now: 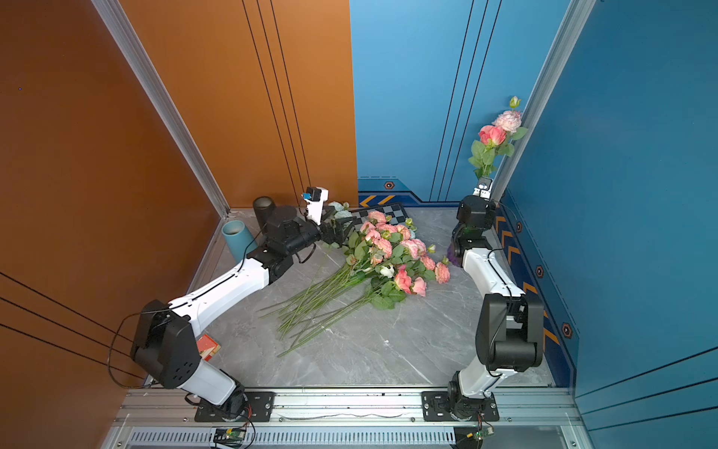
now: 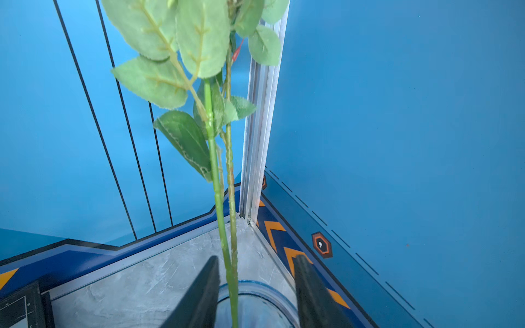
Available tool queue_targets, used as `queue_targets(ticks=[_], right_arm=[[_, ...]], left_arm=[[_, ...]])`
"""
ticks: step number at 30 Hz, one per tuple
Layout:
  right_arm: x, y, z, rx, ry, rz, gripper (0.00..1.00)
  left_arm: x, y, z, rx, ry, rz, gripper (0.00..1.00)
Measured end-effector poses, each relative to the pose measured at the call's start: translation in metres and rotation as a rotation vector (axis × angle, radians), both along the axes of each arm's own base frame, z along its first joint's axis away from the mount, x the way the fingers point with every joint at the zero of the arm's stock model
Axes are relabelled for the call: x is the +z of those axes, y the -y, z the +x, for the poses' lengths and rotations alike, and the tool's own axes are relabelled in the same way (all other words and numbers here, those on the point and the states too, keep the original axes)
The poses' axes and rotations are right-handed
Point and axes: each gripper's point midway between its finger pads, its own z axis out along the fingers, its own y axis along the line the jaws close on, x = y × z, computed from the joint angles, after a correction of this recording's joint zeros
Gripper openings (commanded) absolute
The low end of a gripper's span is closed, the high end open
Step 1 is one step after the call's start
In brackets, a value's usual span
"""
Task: Place the pink flowers into the vase
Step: Place the flower in the vase.
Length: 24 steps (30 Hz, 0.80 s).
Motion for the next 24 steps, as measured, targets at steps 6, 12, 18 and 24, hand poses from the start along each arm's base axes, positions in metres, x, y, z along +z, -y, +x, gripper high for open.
queue_targets(ticks=[6,12,18,24], right_arm=[[0.033,-0.004,-0.019,0.001,0.072,0.018,0.72],[0.050,-0.022,-0.031,0.046,0.103,0.034,1.00],[0.053,-0.048,-0.037,0.112,0.093,0.041,1.00],[0.042,-0.090,-0.042,0.216,0.055,0.068,1.00]], left_arm=[[-0.006,-0.025,0.001,0.048,-0.040,-0.024,0.99],[-0.024,-0.047,0.003,0.095,-0.124,-0.008,0.98],[-0.047,-0.065,-0.006,0.148,-0.204,0.039,0.98],[-0.065,-0.083,-0.011,0.209,-0.268,0.114,0.99]])
